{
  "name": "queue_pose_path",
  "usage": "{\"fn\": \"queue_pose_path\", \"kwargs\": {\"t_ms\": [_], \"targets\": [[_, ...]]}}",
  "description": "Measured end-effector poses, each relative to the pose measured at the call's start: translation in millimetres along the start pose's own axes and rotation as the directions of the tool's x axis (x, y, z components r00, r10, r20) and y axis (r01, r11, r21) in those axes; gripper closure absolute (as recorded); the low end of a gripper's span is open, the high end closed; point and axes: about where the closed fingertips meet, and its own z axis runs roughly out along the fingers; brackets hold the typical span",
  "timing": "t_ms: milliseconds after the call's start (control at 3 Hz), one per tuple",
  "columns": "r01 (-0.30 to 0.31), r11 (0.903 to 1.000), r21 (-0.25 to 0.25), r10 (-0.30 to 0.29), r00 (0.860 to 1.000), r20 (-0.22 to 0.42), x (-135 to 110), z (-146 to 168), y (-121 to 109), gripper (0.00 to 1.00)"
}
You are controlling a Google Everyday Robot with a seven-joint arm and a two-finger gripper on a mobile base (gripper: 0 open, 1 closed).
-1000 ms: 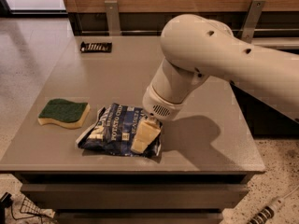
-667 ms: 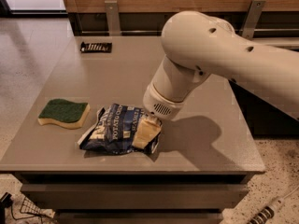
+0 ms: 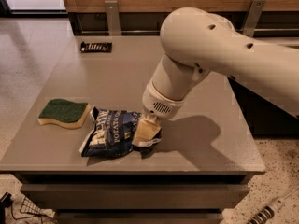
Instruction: Move blue chip bag near rxbar chocolate
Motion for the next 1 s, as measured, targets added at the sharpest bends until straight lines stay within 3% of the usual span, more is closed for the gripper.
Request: {"fn": "queue_pose_path", "kwargs": {"t_ms": [667,1000], "targets": [[-0.015,0.9997,0.017,0.015,1.0,-0.018,1,-11,-10,1.0],[-0.042,0.9967,0.069,0.046,0.997,-0.054,5,-39,-38,1.0]]}}
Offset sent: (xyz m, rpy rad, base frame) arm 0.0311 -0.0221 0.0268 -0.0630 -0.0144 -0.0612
